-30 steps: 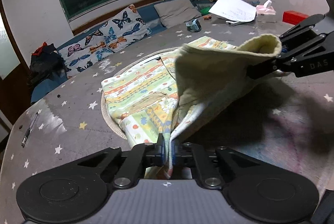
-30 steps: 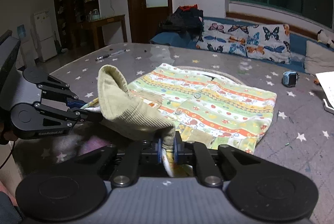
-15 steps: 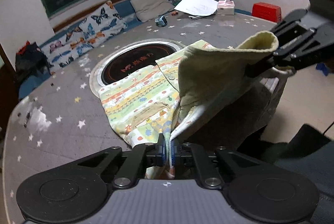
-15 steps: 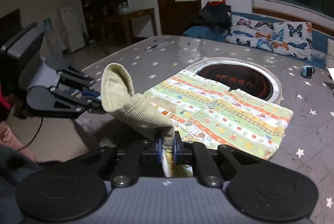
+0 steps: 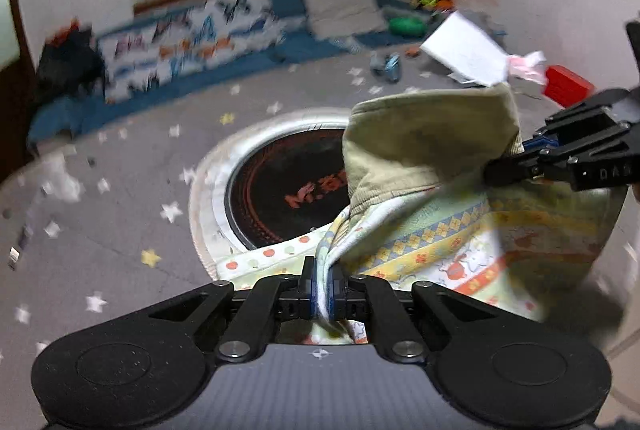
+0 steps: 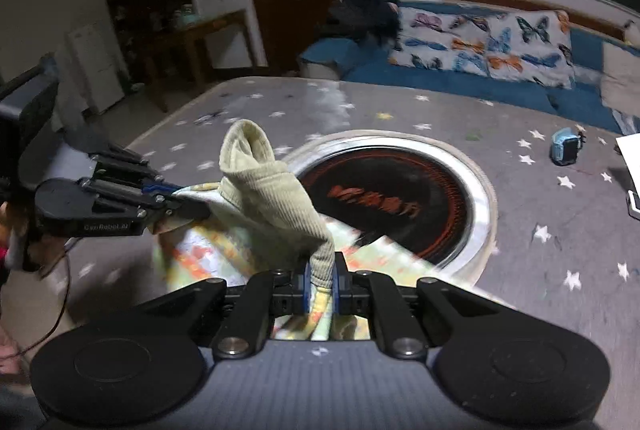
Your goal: Fold clothes
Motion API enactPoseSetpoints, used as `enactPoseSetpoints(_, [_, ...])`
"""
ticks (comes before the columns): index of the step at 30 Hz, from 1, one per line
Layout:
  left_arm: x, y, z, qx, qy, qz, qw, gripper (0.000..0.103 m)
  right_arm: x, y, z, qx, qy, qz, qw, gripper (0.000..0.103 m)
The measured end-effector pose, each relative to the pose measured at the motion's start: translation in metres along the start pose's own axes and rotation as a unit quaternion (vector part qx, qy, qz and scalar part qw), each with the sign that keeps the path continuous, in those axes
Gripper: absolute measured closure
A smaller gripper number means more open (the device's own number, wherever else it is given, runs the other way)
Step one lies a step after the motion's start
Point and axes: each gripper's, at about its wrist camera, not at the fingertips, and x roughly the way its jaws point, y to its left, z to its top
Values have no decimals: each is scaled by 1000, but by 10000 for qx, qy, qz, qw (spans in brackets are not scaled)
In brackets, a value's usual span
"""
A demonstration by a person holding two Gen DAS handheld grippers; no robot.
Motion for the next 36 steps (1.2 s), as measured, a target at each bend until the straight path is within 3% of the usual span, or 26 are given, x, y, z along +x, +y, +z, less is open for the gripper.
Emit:
enactPoseSetpoints(4, [45,14,-3,-325,422,188,9984,91,51,-25,2,447,207,-244,9985,90])
enactPoseSetpoints(7, [45,23,-5,-527,355,223,9977,78,69,-37,-8,650,55,-600,9961,74])
enactPoseSetpoints(8, [43,26,-5,-559,339,262,9975,73,66,-40,-11,704,-47,-712,9950,71])
enactPoseSetpoints(12, [32,33,-4,-608,222,497,9967,70,42,-45,-21,735,-508,-1251,9881,71])
enactPoseSetpoints(14, [27,36,-3,-640,126,617,9960,62,26,-39,-26,588,-716,-1478,9847,70])
enactPoseSetpoints(19, [19,33,4,-505,-5,746,9959,61,19,-10,-37,230,-782,-1105,9905,71])
enactPoseSetpoints(23, [11,48,2,-662,-18,1152,9911,60,46,-21,-47,614,-440,-1084,9912,71])
enactPoseSetpoints(25, [4,58,-3,-751,6,1279,9889,63,59,-34,-53,919,-240,-1130,9891,77])
enactPoseSetpoints(28, [-8,61,-6,-904,-62,1073,9901,73,51,-37,-53,1034,-357,-1147,9874,77])
enactPoseSetpoints(32, [-6,40,2,-962,-175,245,9949,74,52,-30,-38,954,-557,-986,9890,77])
enactPoseSetpoints(36, [24,18,15,-860,-37,-33,9963,74,74,-23,-29,963,-522,-879,9901,77])
